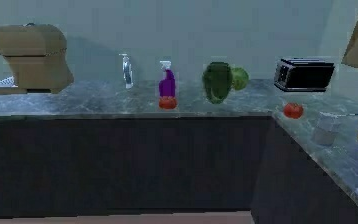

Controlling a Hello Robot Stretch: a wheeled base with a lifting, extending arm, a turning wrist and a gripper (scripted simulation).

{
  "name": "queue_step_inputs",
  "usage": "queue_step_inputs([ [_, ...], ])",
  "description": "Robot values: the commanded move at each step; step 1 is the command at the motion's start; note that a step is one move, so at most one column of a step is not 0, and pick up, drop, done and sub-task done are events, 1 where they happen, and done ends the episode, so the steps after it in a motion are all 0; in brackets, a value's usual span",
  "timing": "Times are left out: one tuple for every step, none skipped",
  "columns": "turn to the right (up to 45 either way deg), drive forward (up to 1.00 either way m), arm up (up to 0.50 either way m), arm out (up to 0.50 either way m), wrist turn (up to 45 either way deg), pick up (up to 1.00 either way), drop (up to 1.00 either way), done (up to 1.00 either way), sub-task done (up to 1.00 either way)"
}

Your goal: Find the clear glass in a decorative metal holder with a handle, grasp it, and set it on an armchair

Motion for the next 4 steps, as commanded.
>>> queue_step_inputs([
  [18.0, 0.0, 0.0, 0.0, 0.0, 0.0, 0.0, 0.0, 0.0],
  [0.0, 0.5, 0.0, 0.0, 0.0, 0.0, 0.0, 0.0, 0.0],
  [-42.0, 0.0, 0.0, 0.0, 0.0, 0.0, 0.0, 0.0, 0.0],
  [0.0, 0.0, 0.5, 0.0, 0.0, 0.0, 0.0, 0.0, 0.0],
])
